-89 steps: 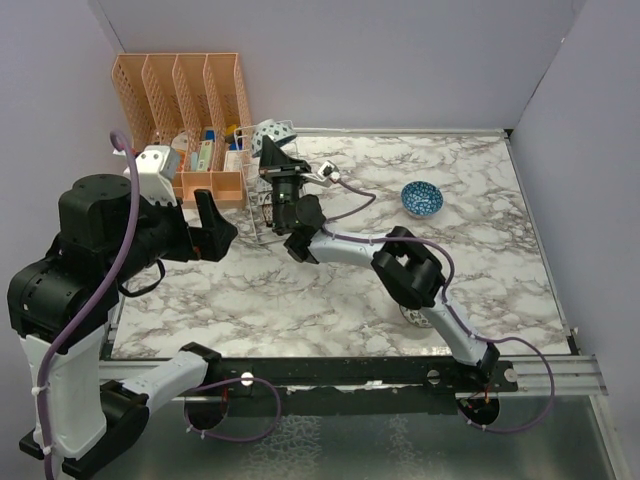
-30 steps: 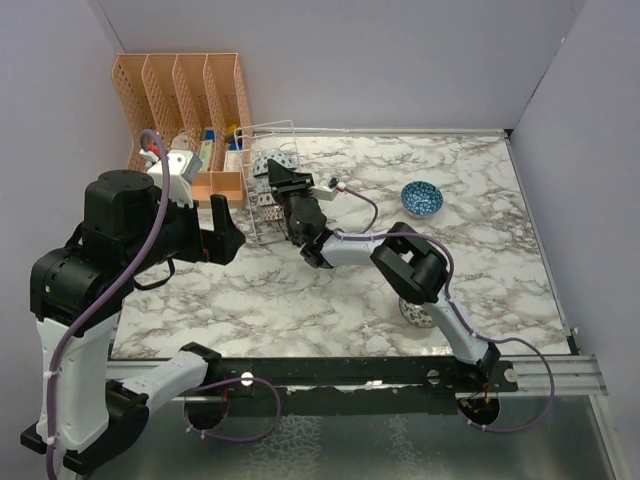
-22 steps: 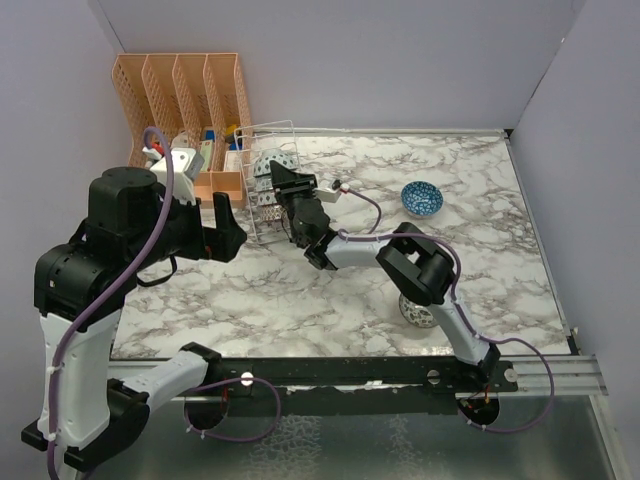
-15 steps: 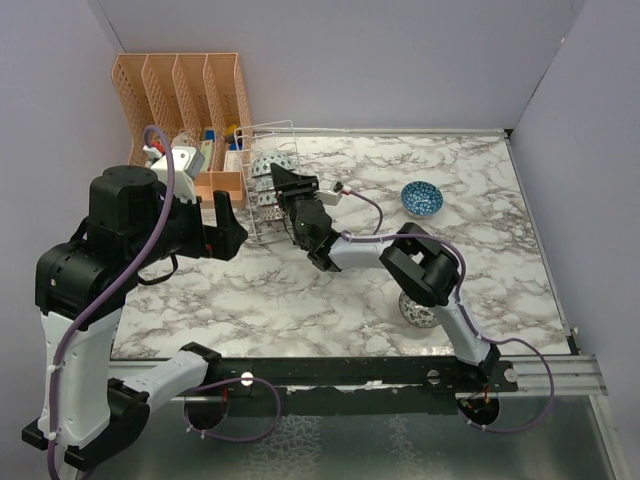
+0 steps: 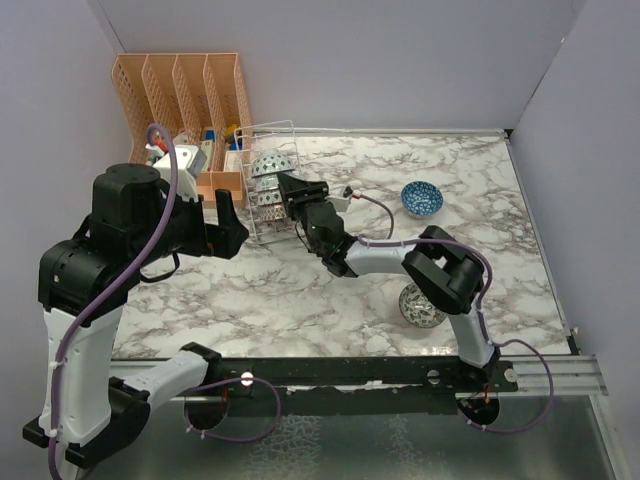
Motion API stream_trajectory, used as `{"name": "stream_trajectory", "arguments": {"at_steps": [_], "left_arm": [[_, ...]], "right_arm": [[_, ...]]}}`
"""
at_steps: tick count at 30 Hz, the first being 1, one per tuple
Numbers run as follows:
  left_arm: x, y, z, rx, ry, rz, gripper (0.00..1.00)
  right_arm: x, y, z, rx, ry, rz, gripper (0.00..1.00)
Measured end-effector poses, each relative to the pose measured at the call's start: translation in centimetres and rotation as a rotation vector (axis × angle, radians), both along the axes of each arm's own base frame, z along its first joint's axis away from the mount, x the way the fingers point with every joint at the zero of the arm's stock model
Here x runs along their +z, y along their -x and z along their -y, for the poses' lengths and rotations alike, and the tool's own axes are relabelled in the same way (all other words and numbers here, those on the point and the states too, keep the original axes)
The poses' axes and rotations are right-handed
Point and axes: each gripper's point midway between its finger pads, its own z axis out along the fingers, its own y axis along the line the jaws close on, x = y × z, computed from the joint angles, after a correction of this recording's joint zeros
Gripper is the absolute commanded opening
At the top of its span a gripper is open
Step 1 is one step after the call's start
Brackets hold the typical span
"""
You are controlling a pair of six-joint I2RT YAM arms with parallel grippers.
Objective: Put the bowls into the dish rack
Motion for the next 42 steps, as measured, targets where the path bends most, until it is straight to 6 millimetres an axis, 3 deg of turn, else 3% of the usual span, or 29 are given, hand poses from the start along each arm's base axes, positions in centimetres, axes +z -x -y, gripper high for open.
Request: {"name": "stream_trajectory", "arguments": {"at_steps": [4,9,12,18,21,26,29,33,37,42], "left_arm": [[0.0,0.0,0.0,0.0,0.0,-0.001,0.98],[-0.1,-0.2,0.1,-0.001,-0.002,-0.006,0.98],[0.0,-0.3,0.1,-0.001,-0.002,-0.006,0.98],[0.1,-0.5,0.3,-0.003,0.001,-0.006,0.98],[0.4,-0.6,0.4,-0.007,0.006,-0.002,0.98],[0.6,-1.0,0.7,-0.006,0.013,-0.002,0.98],[0.5,-1.3,0.8,-0.002,0.016,-0.012,0.98],[0.5,-1.8,1.1,0.006,0.025,-0.018,0.98],[0.3,-2.3,1.3,0.02,0.042,-0.023,0.98],[-0.3,-3.2,1.6,0.045,0.049,-0.045,0.98]], "right_arm": [[-0.1,1.5,1.0,0.034,0.03,-0.03,0.44],[1.2,3.4,2.3,0.08,0.065,-0.046,0.46],[1.7,4.7,3.4,0.106,0.129,-0.074,0.56],[3.1,6.3,7.8,0.088,0.381,-0.175,0.58],[4.1,5.1,11.6,0.027,0.514,-0.204,0.59],[4.5,0.9,19.6,-0.089,0.803,-0.277,0.6],[4.3,-1.9,23.4,-0.123,0.98,-0.317,0.62],[1.9,-5.2,26.3,-0.084,1.21,-0.38,0.62],[-3.1,-8.2,27.2,0.042,1.416,-0.459,0.62],[-8.9,-9.4,27.5,0.183,1.582,-0.561,0.62]]}}
